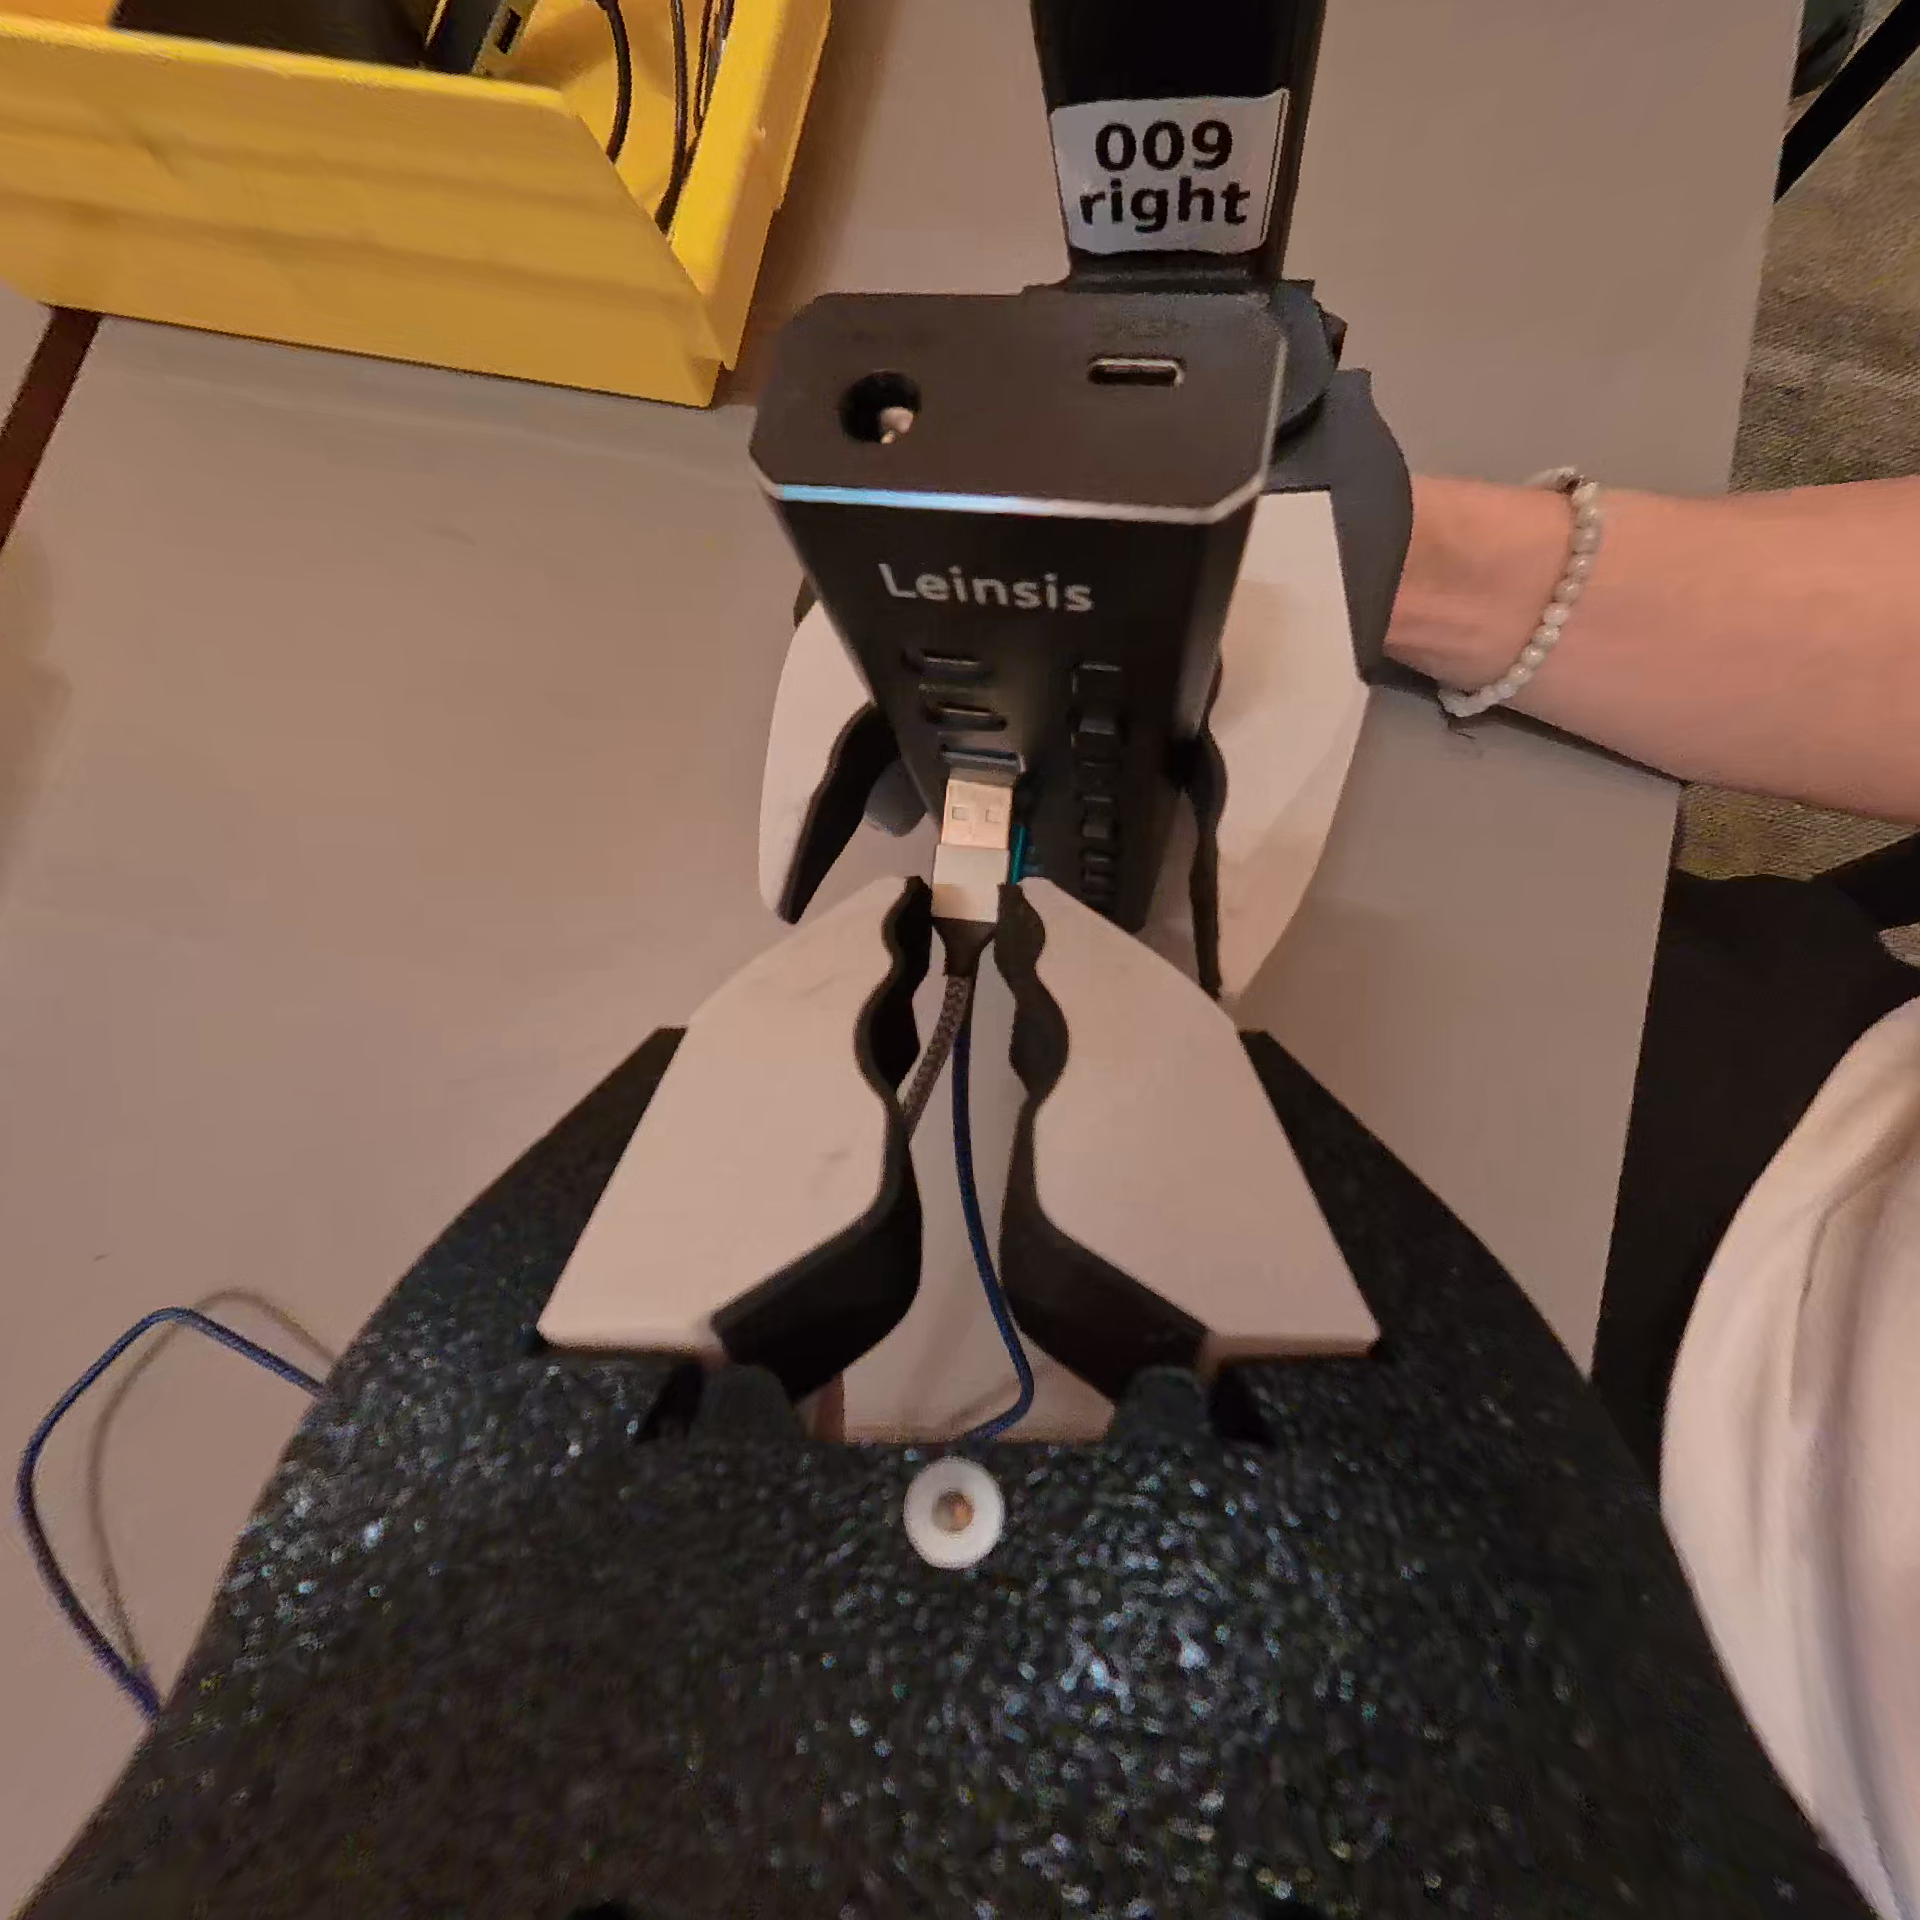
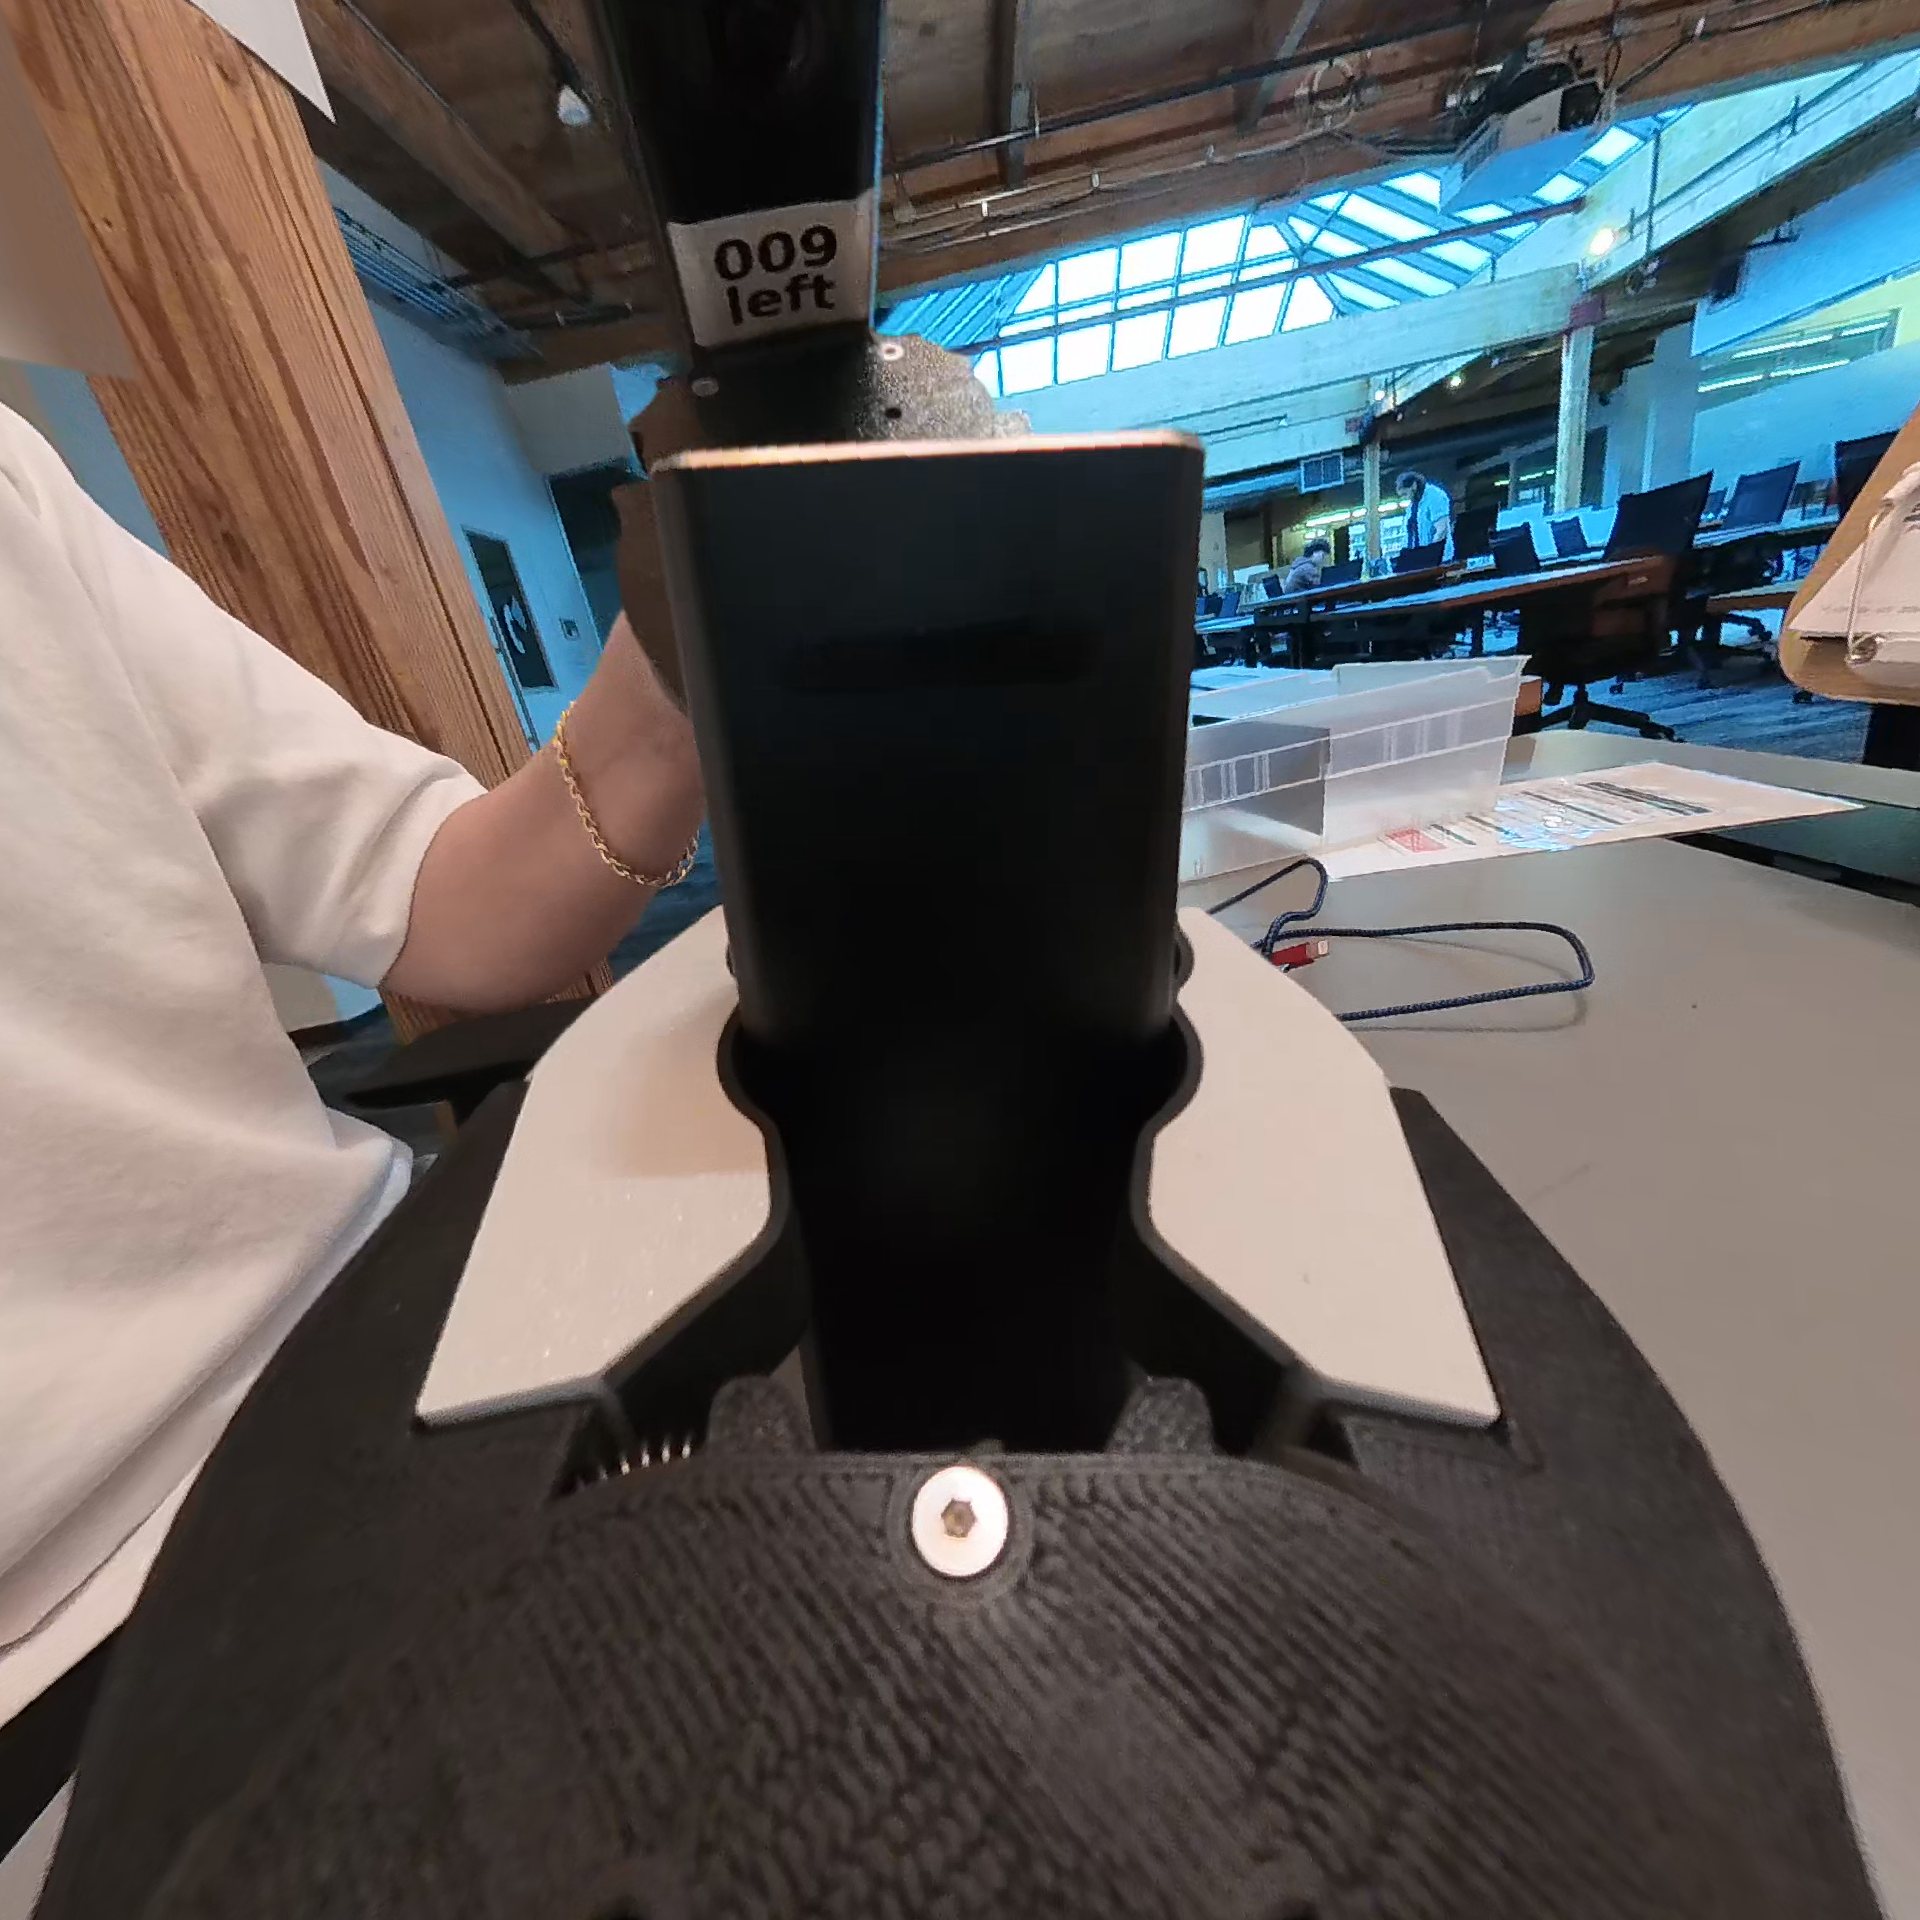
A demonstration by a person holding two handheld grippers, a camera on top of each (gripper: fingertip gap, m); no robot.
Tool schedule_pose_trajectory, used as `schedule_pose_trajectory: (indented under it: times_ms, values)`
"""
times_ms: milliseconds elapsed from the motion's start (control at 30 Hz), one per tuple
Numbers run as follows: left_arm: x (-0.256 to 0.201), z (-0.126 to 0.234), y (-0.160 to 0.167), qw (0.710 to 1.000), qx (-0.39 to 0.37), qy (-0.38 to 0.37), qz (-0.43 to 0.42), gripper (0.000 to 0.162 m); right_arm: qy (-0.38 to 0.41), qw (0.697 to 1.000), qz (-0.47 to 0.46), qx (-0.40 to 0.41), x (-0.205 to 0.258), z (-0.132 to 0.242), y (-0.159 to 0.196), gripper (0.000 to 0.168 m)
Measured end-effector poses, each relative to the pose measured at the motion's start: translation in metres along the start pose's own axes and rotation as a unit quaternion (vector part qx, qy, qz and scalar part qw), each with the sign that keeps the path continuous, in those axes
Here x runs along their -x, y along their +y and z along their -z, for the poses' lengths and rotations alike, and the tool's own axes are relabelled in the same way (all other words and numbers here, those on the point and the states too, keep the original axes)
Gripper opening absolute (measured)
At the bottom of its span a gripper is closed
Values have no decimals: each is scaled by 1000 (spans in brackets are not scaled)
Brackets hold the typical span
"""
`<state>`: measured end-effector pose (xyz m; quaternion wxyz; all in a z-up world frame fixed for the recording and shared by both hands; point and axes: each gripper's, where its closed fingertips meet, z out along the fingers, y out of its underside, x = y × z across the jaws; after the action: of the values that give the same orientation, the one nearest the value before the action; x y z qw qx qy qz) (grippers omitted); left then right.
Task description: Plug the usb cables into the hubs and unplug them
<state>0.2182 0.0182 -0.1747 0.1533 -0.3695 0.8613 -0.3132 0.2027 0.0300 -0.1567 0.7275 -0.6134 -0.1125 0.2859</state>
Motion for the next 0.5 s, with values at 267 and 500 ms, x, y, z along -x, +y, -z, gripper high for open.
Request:
schedule_pose_trajectory:
  times_ms: [267, 500]
  values:
    - [-4, -1, 7, 999, 49, 18, 4, 13, -7, 1000, 4, 6, 3, -1, 1, 73]
    - [-2, -1, 8, 997, 67, 34, 27, 13, -9, 1000, 5, 8, 3, -1, 2, 73]
